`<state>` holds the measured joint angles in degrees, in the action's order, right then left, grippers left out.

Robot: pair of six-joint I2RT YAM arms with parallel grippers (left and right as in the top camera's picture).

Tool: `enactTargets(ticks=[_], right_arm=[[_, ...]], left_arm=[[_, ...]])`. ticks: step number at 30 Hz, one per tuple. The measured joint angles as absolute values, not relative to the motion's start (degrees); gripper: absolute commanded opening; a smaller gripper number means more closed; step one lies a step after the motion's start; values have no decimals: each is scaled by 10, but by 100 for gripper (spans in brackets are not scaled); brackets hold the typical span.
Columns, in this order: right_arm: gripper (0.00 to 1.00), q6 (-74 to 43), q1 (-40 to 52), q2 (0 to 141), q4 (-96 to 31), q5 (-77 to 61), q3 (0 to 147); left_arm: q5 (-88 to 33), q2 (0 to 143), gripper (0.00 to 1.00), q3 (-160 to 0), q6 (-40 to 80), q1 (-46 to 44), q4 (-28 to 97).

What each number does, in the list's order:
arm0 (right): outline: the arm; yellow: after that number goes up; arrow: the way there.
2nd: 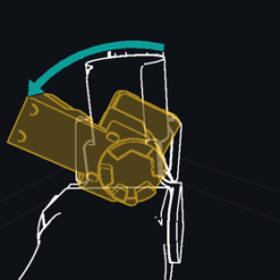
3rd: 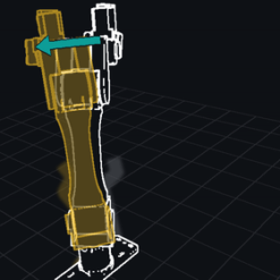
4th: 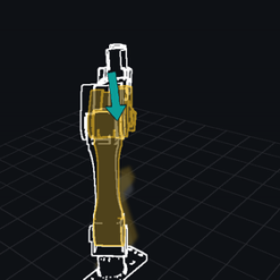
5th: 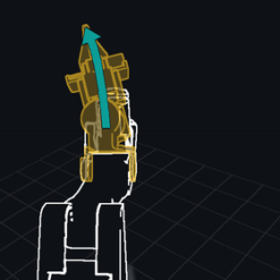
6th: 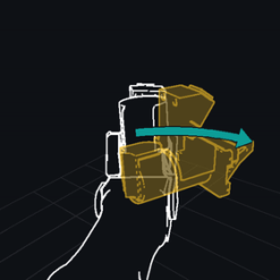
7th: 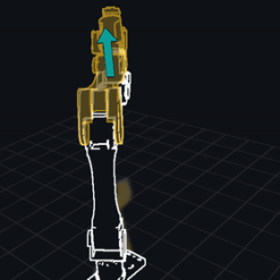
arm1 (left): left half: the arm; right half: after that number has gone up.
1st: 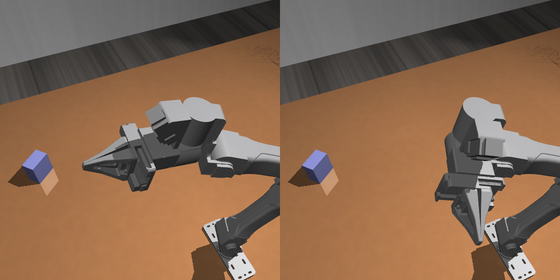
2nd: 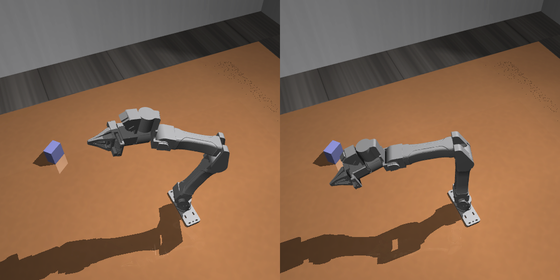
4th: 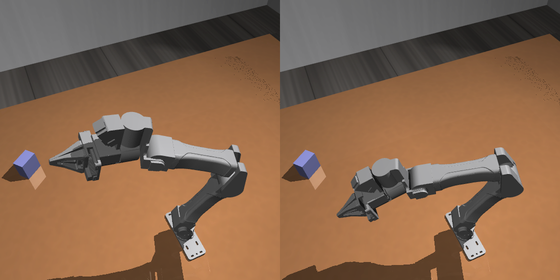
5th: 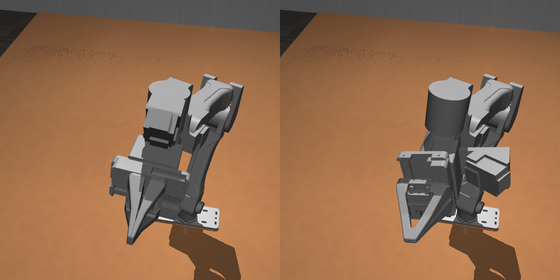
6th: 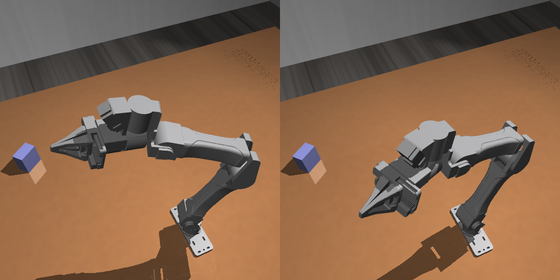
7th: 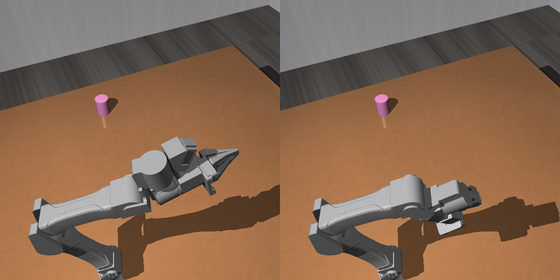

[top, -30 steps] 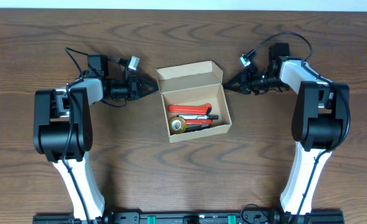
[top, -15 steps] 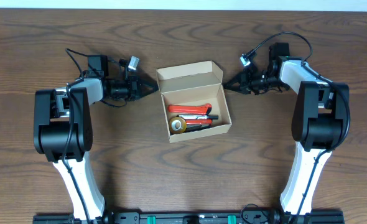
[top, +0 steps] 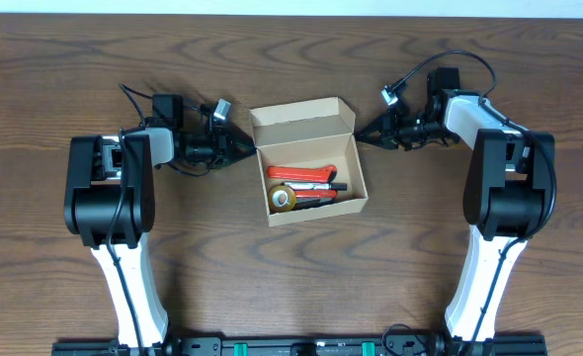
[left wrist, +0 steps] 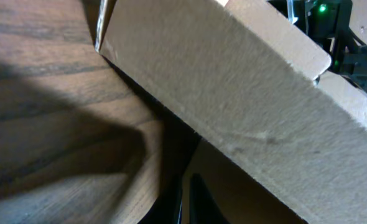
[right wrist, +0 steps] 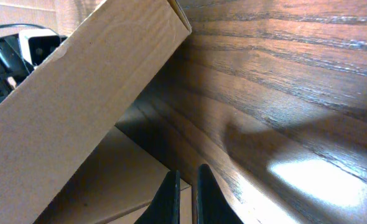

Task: Pack container
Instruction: 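Bring both grippers to the box lid flaps on either side, then push the lid flaps inward with both grippers to fold the lid over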

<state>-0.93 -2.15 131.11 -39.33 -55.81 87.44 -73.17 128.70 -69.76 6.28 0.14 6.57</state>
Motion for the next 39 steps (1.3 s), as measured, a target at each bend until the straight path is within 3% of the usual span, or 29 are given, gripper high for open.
enactTargets(ticks=[25, 39], right_arm=[[1, -33, 15, 1311, -364, -603, 876], [1, -40, 26, 1311, -395, -618, 964]], left_arm=[[-751, 1287, 6, -701, 139, 1, -4], [-751, 1277, 6, -714, 150, 1, -4]])
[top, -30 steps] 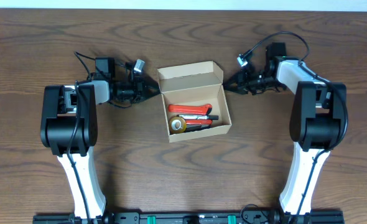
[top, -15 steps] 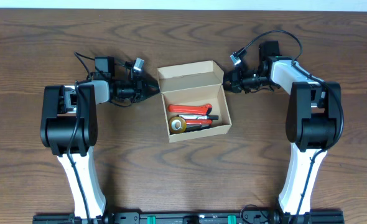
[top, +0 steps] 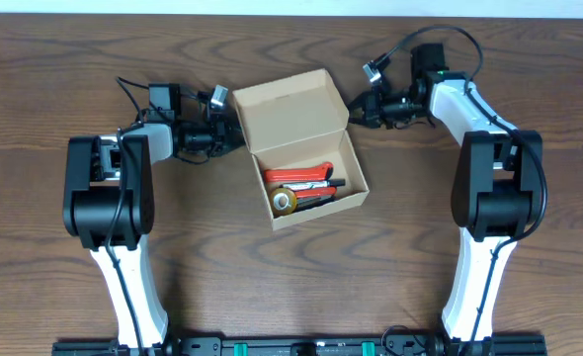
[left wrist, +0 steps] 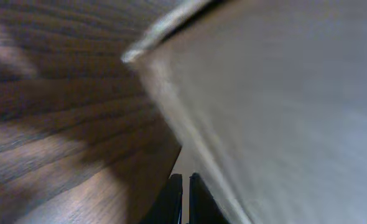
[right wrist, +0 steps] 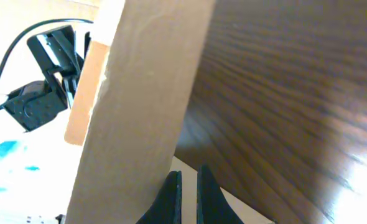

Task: Pack container
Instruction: 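Push the lid flaps inward with both grippers to fold the lid over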

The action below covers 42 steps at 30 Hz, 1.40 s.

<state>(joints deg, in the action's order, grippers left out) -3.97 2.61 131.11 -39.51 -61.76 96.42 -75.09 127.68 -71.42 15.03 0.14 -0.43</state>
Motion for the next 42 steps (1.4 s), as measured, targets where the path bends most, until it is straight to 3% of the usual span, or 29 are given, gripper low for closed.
enactTargets(ticks=[18, 31, 42], right_arm=[[1, -37, 32, 1311, -451, -627, 1013], [1, 80, 32, 1312, -698, -599, 1101], [1, 128, 37, 1312, -774, -515, 1157]], left_arm=[[-732, 1131, 6, -714, 160, -17, 10], [-702, 1102, 6, -715, 147, -87, 71], [-622, 1062, 6, -720, 6, -152, 344]])
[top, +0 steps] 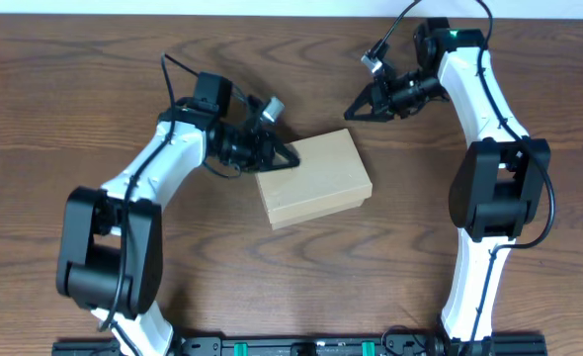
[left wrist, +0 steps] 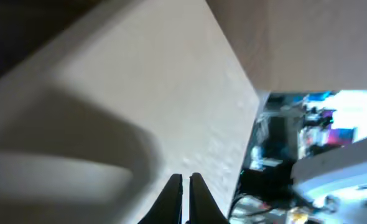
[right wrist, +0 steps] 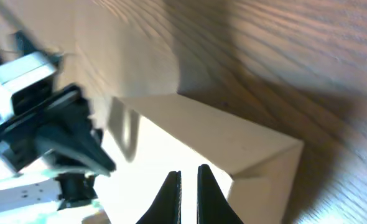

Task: Pack container
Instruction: 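Push the lid flaps inward with both grippers to fold the lid over, then press the closed lid down with the right gripper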

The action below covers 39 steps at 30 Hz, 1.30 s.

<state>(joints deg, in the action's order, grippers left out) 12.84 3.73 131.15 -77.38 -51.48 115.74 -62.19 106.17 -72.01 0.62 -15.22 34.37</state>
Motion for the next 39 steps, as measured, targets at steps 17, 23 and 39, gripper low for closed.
enactTargets(ticks=[17, 23, 39], right_arm=[[25, 111, 52, 1174, -787, -269, 1158], [24, 107, 120, 1082, -786, -159, 1162], [2, 17, 309, 1027, -794, 7, 1161]], left_arm=[[-322, 950, 36, -720, -66, -177, 520], [-121, 911, 38, -720, -37, -177, 551], [152, 801, 44, -720, 43, -153, 574]])
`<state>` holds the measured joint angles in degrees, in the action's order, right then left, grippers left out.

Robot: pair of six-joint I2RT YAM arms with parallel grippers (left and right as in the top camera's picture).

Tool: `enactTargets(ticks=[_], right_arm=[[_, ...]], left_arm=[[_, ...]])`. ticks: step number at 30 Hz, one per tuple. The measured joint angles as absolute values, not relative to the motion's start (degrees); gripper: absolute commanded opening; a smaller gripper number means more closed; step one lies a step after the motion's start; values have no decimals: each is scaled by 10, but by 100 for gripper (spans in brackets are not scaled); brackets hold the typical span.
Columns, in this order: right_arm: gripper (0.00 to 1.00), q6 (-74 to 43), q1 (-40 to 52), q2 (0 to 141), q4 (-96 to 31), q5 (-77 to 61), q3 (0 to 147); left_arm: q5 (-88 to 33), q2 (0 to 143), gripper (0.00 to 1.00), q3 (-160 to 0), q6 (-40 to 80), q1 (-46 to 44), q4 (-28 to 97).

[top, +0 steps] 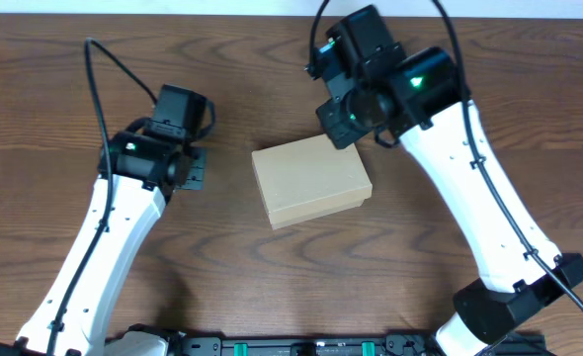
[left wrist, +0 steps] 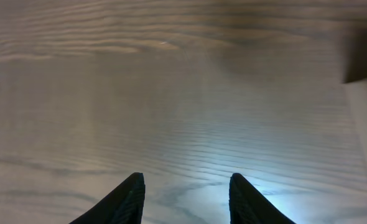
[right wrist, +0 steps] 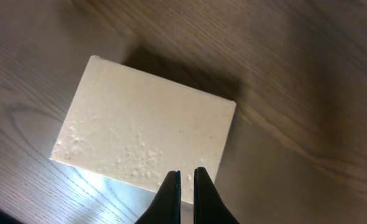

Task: Pack container
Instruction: 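Press the closed lid down with the right gripper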

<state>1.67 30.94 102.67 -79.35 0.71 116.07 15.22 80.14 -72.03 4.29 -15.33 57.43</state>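
Note:
The cardboard box (top: 311,183) lies shut on the wooden table, lid down, its contents hidden. In the right wrist view the same box (right wrist: 146,134) is seen from above, with my right gripper (right wrist: 186,173) held high over its near edge, shut on nothing. That arm's head (top: 361,99) is lifted above the box's back right. My left gripper (left wrist: 186,177) stands open over bare wood to the left of the box, its fingers (left wrist: 130,193) wide apart. A pale corner of the box shows at that view's right edge.
Wood-grain table (top: 74,59) all round the box. A black cable (top: 104,69) loops from the left arm, another from the right arm at the top. A black rail (top: 301,346) runs along the front edge.
The left gripper was shut with its tip at the closed lid's left end; now it is open, off to the left. The right gripper, then behind the box, is now high above it, still shut.
First the box stood open with red-handled tools and a tape roll inside, and both shut grippers were at the ends of the laid-back lid. Then the lid stood higher. Then it was down over the box. Now both arms are clear of the shut box.

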Motion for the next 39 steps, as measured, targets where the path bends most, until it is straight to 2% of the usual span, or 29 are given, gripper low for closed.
enactTargets(ticks=[9, 17, 29, 39], right_arm=[[2, -34, 336, 1027, -765, 35, 1119], [2, -103, 336, 1026, -715, 37, 1013], [2, -203, 338, 1026, -651, 0, 876], [2, -239, 345, 1026, -616, -6, 822]], left_arm=[[111, 801, 44, -720, 29, -82, 558], [65, 801, 44, -720, 18, -20, 551], [46, 801, 44, -720, 12, -17, 540], [38, 801, 44, -720, 12, -17, 540]])
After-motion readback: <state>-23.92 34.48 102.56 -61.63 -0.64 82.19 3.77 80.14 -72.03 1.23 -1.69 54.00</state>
